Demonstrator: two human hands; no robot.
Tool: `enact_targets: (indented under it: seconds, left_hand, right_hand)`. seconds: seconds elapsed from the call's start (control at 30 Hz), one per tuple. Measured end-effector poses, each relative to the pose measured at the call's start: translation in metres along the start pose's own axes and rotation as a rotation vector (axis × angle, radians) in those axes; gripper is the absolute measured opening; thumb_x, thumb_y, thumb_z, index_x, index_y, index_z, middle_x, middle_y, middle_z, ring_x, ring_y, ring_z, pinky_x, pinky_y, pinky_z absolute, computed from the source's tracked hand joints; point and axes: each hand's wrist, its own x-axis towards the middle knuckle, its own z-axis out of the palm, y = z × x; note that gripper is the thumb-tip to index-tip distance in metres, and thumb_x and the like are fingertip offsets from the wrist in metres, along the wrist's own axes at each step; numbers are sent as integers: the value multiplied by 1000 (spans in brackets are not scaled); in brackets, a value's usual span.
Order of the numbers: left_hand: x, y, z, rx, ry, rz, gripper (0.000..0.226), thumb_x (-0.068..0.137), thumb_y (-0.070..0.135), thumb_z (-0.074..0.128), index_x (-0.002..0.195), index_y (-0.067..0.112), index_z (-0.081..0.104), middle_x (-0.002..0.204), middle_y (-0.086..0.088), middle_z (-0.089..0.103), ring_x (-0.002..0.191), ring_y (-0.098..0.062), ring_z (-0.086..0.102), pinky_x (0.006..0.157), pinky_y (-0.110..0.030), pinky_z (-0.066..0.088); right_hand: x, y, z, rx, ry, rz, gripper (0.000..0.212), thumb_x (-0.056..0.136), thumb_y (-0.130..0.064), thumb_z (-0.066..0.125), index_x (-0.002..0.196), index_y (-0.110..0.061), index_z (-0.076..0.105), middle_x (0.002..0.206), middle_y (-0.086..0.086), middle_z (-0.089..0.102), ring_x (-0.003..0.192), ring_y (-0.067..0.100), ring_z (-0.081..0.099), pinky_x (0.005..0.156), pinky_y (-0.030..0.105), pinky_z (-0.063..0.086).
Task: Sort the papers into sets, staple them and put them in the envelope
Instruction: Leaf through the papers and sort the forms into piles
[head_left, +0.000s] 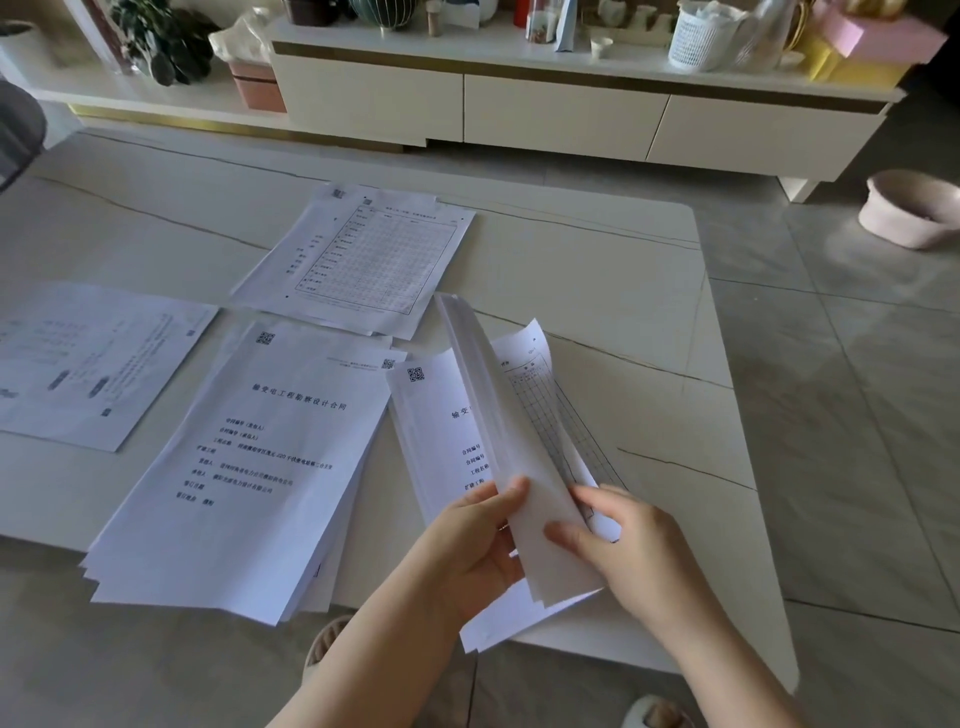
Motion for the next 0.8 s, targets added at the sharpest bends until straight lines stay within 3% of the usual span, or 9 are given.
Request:
enact_targets:
  seconds: [0.17, 0.33, 0.43, 0.47, 0.5, 0.57, 0.63, 0.73, 0.8]
  left_hand:
    - [0, 0, 2, 6, -20, 12, 21, 96, 15, 51, 108, 6, 67, 101, -13, 71, 87, -23, 67, 76, -42, 57]
    - [0, 1, 1, 75, 108, 78, 16, 96, 13, 53, 103, 8, 66, 88, -7, 71, 84, -23, 65, 76, -41, 53]
    - [0, 1, -2, 141, 194, 96, 13, 96, 13, 55, 103, 7, 64, 99, -12, 68, 96, -29, 64, 85, -49, 52]
    - [0, 1, -3, 166, 216, 107, 14, 96, 13, 55, 105, 6, 63, 102, -14, 67, 99, -31, 63, 86, -50, 52]
    - [-1, 0, -4, 187, 235, 123, 15, 96, 13, 55, 106, 5, 62, 103, -15, 67, 100, -32, 64, 87, -50, 53]
    - [0, 0, -3, 230, 265, 185, 13, 96, 11, 54, 104, 6, 63, 99, -13, 68, 93, -30, 66, 85, -47, 55]
    - [0, 2, -2, 303, 306, 266, 12, 96, 9, 54, 98, 14, 64, 91, -7, 69, 82, -25, 66, 78, -41, 56]
    - [-2, 4, 0, 439, 347, 356, 18, 95, 10, 52, 92, 24, 64, 85, -3, 70, 78, -23, 65, 76, -43, 54]
    - [-5, 7, 2, 500, 356, 402, 20, 95, 9, 51, 89, 21, 65, 83, -2, 71, 76, -21, 65, 79, -44, 55]
  right_hand:
    - [0, 1, -4, 196, -34, 18, 8, 88, -26, 66, 87, -25, 73, 79, -14, 72, 74, 0, 66, 66, 16, 50]
    - [9, 9, -8, 342, 41, 168, 18, 92, -33, 59, 96, -22, 72, 86, -9, 74, 80, 3, 66, 74, 22, 49]
    - [17, 22, -18, 335, 90, 290, 80, 77, -74, 50, 92, 3, 62, 80, 10, 68, 78, 24, 63, 78, 32, 47]
    - [17, 26, -21, 320, 85, 311, 89, 72, -80, 48, 93, 6, 59, 78, 12, 65, 75, 26, 60, 76, 32, 46]
    - [18, 28, -22, 301, 71, 322, 84, 74, -76, 51, 92, 5, 60, 76, 6, 63, 73, 22, 58, 72, 30, 44]
    - [18, 33, -21, 238, 53, 317, 42, 84, -50, 63, 88, -8, 68, 81, -8, 64, 77, 9, 58, 68, 21, 41]
    - [20, 35, -20, 47, 62, 254, 11, 86, -26, 67, 77, -21, 65, 77, -12, 60, 79, 12, 57, 64, 17, 38]
    - [22, 42, -17, -130, 179, 167, 15, 84, -16, 70, 69, -18, 65, 96, -11, 52, 93, 16, 52, 73, 23, 38]
    - [21, 42, -19, -130, 238, 142, 13, 87, -16, 67, 74, -16, 66, 95, -10, 58, 87, 17, 54, 73, 28, 43]
